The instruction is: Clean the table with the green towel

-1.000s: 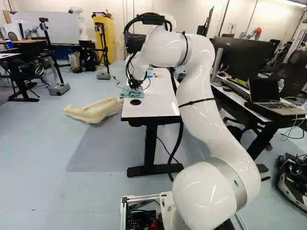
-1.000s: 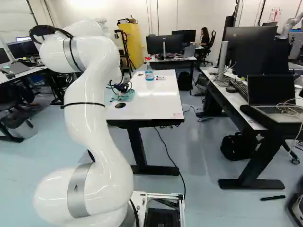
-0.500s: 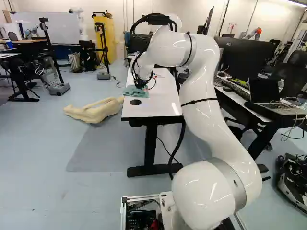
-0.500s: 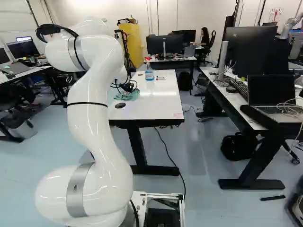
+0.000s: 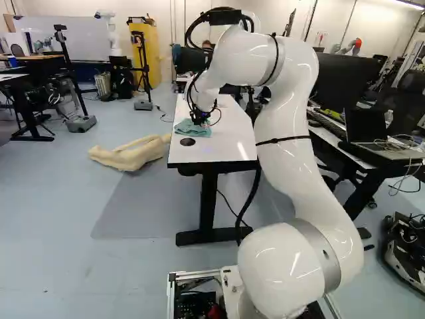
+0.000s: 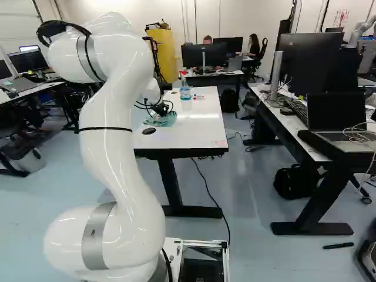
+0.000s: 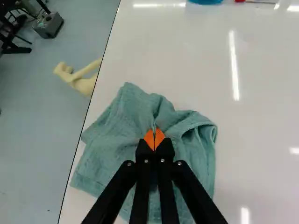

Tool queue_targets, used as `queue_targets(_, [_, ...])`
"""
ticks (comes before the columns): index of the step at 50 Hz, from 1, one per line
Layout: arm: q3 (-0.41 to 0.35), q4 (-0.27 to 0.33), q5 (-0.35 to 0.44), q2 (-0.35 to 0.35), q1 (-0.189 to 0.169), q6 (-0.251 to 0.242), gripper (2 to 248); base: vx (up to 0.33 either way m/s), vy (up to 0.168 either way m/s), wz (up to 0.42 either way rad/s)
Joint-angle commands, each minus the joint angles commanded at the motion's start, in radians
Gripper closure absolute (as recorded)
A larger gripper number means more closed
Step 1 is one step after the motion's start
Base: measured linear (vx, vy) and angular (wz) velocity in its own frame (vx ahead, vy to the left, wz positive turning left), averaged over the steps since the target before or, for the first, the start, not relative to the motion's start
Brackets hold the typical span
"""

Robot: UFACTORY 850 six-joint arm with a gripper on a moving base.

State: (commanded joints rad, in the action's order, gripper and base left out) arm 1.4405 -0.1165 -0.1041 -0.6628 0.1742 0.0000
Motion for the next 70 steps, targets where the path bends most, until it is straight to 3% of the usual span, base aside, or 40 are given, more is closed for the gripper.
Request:
queue_targets(17, [-0.086,0.0,0.0,0.062,0.023,0.0,229,0.0,0.0,0.0])
queue_targets(32, [-0.109,0.0,0.0,0.078,0.061,0.0,229,0.0,0.0,0.0])
queue_targets(56, [-0.055,0.0,0.0,0.039,0.119,0.0,229,0.0,0.0,0.0])
queue_targets(70, [0.021,0.0,0.0,-0.015,0.118,0.0,229,0.0,0.0,0.0])
